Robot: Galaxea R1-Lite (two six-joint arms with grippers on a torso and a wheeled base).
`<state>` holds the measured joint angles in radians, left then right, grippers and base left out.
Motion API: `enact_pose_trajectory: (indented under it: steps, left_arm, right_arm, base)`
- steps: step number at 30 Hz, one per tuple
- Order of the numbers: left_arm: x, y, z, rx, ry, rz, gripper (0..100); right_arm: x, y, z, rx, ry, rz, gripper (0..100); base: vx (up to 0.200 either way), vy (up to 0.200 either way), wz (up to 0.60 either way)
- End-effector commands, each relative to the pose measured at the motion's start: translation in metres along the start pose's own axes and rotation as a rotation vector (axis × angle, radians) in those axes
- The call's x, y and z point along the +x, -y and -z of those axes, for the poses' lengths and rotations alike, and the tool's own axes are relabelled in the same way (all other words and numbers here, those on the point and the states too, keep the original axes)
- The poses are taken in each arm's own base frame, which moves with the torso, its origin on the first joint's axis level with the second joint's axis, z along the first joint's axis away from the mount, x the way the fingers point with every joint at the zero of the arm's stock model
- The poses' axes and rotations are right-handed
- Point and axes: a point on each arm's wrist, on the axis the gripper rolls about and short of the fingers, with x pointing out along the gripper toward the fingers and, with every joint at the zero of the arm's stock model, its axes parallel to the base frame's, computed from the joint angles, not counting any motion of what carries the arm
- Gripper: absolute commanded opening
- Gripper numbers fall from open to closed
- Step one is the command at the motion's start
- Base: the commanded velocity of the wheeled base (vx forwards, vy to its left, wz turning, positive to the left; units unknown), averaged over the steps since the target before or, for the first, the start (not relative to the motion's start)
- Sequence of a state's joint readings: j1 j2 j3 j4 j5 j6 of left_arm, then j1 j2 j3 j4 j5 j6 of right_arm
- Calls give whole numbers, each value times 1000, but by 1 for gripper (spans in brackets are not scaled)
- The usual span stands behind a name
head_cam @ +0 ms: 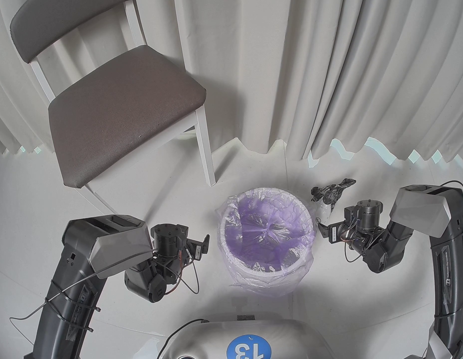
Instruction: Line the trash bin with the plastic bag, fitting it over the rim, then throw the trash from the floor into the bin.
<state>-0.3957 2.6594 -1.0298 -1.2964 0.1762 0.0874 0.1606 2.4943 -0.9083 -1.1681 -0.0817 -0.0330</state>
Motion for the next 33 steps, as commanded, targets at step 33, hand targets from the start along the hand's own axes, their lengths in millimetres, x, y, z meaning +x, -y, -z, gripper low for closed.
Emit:
enact_pose_trajectory:
  steps: [33]
  left_arm:
    - [-12,-4,-11,128,93,-21,100]
  right_arm:
    - [-62,-81,-86,-33,30,-74,100]
  base:
    - [0,0,0]
